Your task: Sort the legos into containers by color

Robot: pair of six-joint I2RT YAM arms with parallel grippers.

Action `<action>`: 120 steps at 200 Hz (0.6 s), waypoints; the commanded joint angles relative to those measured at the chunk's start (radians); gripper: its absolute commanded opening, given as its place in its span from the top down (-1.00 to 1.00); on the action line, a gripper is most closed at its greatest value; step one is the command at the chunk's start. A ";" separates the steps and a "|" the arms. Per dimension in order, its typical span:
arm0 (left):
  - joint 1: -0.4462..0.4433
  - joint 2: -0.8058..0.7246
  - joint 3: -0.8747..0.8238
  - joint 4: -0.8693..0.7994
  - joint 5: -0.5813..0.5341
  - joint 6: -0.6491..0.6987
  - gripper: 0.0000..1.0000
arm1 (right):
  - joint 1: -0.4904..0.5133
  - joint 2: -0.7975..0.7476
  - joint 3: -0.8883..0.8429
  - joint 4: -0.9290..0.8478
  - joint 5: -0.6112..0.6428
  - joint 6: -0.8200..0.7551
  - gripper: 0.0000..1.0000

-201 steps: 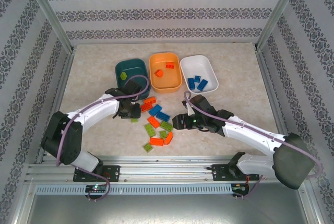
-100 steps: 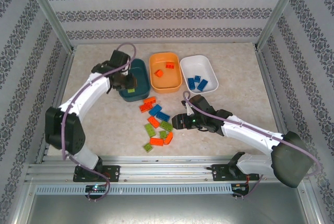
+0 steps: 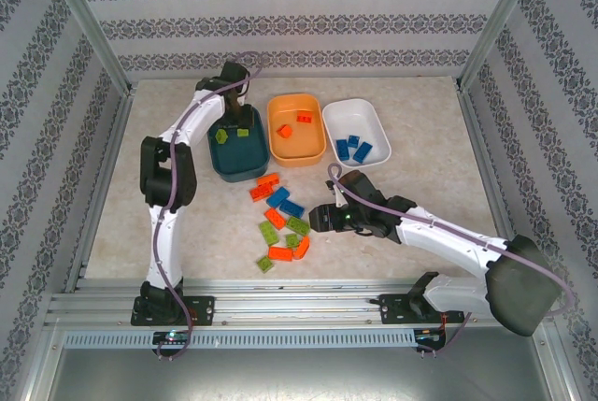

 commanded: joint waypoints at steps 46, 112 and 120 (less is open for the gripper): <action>0.015 -0.055 0.048 -0.108 0.026 0.010 -0.10 | 0.085 0.008 0.074 -0.088 0.017 -0.029 -0.29; 0.018 -0.481 -0.388 0.056 0.102 -0.049 -0.31 | 0.284 0.357 0.420 -0.251 0.053 -0.130 -0.31; 0.017 -0.548 -0.459 0.077 0.117 -0.062 -0.32 | 0.301 0.408 0.468 -0.273 0.062 -0.141 -0.31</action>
